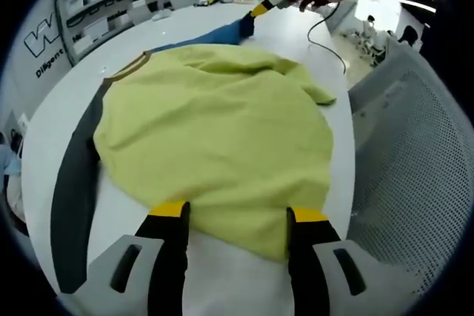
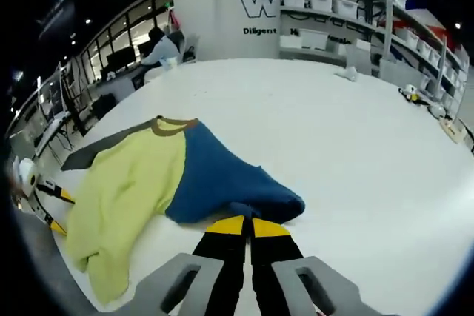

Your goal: Fold the garment on the visible template until the final outline fits inside the template.

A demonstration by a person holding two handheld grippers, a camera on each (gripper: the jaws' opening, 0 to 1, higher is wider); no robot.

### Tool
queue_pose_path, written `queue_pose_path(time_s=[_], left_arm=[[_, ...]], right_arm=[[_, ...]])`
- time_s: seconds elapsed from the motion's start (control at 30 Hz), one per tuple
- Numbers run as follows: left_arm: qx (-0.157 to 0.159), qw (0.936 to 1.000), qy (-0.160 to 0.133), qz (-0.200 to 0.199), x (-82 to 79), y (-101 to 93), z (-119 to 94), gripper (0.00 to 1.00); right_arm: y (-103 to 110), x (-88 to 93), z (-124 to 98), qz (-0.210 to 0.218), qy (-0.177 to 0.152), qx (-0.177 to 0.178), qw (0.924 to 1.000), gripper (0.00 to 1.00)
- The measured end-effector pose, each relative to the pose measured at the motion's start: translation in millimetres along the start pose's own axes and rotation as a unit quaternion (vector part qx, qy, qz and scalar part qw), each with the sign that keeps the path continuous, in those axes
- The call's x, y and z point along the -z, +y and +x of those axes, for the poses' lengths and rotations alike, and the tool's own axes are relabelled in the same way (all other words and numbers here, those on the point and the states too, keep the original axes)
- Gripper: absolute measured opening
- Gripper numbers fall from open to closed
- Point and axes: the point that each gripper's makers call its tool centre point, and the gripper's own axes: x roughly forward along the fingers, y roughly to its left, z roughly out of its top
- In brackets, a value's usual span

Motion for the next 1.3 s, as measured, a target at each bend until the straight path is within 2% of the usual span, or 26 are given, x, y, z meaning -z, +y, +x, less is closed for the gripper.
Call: queue_pose_path(time_s=[0.07,0.17,0.27,0.4,0.57,0.6,0.67,0.7,0.77,0.83,1.03,1.1,1.2,1.23,1.3], left_arm=[[0.000,1.0000,-0.004,-0.001,0.3,-0.2,0,0.50],[0.002,0.9999,-0.010,0.001,0.5,0.2,0,0.50],[0.003,0.9999,-0.012,0.002,0.7,0.4,0,0.50],[0.004,0.9998,-0.018,0.003,0.5,-0.1,-1,0.50],[0.004,0.9996,-0.027,0.002,0.6,-0.1,-1,0.50],[0.004,0.9996,-0.026,0.002,0.6,-0.1,0,0.50],[0.005,0.9997,-0.025,0.004,0.5,-0.2,0,0.50],[0.005,0.9997,-0.025,0.004,0.6,-0.3,0,0.50],[0.006,0.9997,-0.025,0.004,0.5,-0.4,0,0.50],[0.006,0.9997,-0.025,0.004,0.4,-0.5,0,0.50],[0.002,0.9997,-0.023,0.000,-0.2,-1.2,1,0.51],[0.002,0.9998,-0.021,0.000,-0.5,-1.3,1,0.51],[-0.001,0.9999,-0.015,-0.003,-0.7,-1.2,1,0.51],[-0.002,0.9999,-0.014,-0.005,-1.0,-1.3,2,0.51],[-0.006,0.9999,-0.010,-0.009,-1.4,-2.1,2,0.51]], right_arm=[[-17,-11.6,-10,-0.006,-0.018,0.019,0.9996,0.00],[-47,-29.7,-28,0.025,-0.049,0.052,0.9971,0.00],[-66,-42.3,-44,0.037,-0.064,0.072,0.9947,0.00],[-75,-52.7,-63,0.037,-0.071,0.089,0.9928,0.00],[-89,-55.3,-75,0.047,-0.069,0.104,0.9910,0.00],[-91,-53.5,-77,0.052,-0.064,0.104,0.9911,0.00],[-98,-37.9,-80,0.056,-0.024,0.118,0.9911,0.00],[-102,-27.3,-81,0.047,-0.002,0.124,0.9912,0.00],[-105,-9.3,-81,0.055,0.033,0.129,0.9895,0.00],[-108,8.0,-81,0.054,0.056,0.128,0.9887,0.00],[-112,39.3,-80,0.068,0.080,0.125,0.9866,0.00],[-118,45.5,-79,0.049,0.090,0.130,0.9862,0.00],[-126,43.0,-75,0.007,0.076,0.136,0.9877,0.00],[-130,45.0,-75,-0.009,0.082,0.140,0.9867,0.00],[-133,45.2,-72,-0.020,0.077,0.145,0.9862,0.00]])
